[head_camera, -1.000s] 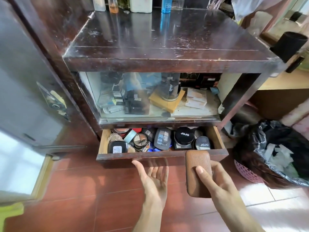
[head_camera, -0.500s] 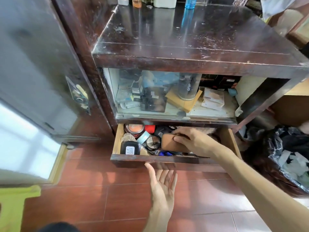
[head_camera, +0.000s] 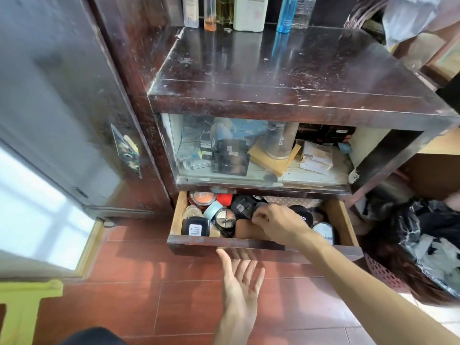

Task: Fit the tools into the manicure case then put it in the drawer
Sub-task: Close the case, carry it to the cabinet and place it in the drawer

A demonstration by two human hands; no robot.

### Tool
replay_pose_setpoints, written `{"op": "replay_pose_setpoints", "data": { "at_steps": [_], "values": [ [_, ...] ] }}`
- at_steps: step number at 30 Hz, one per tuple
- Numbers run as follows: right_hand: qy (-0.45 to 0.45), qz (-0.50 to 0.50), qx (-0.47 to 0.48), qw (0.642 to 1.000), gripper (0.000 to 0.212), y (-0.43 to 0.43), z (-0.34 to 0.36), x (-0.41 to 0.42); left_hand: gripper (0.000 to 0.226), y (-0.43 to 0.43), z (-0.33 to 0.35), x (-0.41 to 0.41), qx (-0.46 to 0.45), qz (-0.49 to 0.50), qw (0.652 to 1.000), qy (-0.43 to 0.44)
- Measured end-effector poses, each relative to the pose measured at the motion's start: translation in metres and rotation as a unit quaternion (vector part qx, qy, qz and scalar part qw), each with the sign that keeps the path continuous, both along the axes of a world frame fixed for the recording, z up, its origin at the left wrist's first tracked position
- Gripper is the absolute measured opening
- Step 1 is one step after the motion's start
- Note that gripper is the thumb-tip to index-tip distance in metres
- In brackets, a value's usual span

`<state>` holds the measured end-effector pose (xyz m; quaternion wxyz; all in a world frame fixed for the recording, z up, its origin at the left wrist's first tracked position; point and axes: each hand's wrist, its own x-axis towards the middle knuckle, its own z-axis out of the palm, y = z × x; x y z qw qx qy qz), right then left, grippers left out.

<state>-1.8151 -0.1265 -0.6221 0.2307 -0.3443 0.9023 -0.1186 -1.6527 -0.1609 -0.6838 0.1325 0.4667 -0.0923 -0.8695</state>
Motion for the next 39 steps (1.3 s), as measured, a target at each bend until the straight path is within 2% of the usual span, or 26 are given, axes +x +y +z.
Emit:
{"op": "replay_pose_setpoints", "data": {
  "at_steps": [3, 7, 11, 14, 16, 18, 20, 23, 33, 39],
  "values": [
    [0.033, -0.019, -0.016, 0.999, 0.025, 0.009, 0.001, 0.008, 0.112, 0.0, 0.003, 0.0, -0.008, -0.001, 1.0, -0.007],
    [0.03, -0.084, -0.171, 0.981, 0.021, 0.062, 0.017, 0.022, 0.11, -0.006, 0.012, 0.0, -0.005, 0.002, 1.0, -0.02],
    [-0.056, -0.263, -0.274, 0.923, 0.03, 0.152, 0.028, 0.045, 0.103, -0.016, 0.022, 0.008, -0.001, 0.002, 1.0, -0.013],
    [-0.134, -0.396, -0.275, 0.866, 0.027, 0.189, 0.007, 0.06, 0.102, -0.028, 0.031, 0.015, 0.007, 0.024, 1.0, -0.016],
    [-0.161, -0.428, -0.266, 0.849, 0.04, 0.187, -0.007, 0.065, 0.102, -0.039, 0.036, 0.019, 0.011, 0.056, 0.998, -0.029],
    [-0.157, -0.419, -0.263, 0.855, 0.046, 0.173, -0.018, 0.067, 0.094, -0.052, 0.037, 0.023, 0.017, 0.073, 0.996, -0.044],
    [-0.134, -0.407, -0.269, 0.863, 0.042, 0.159, -0.026, 0.067, 0.084, -0.064, 0.04, 0.026, 0.034, 0.082, 0.995, -0.047],
    [-0.09, -0.414, -0.28, 0.861, 0.047, 0.152, -0.036, 0.065, 0.073, -0.077, 0.046, 0.03, 0.062, 0.092, 0.993, -0.048],
    [0.008, -0.429, -0.29, 0.855, 0.047, 0.147, -0.052, 0.062, 0.078, -0.081, 0.046, 0.034, 0.101, 0.105, 0.989, -0.017],
    [0.01, -0.399, -0.287, 0.871, 0.041, 0.141, -0.049, 0.048, 0.077, -0.089, 0.041, 0.028, 0.117, 0.089, 0.989, 0.015]
  ]
}}
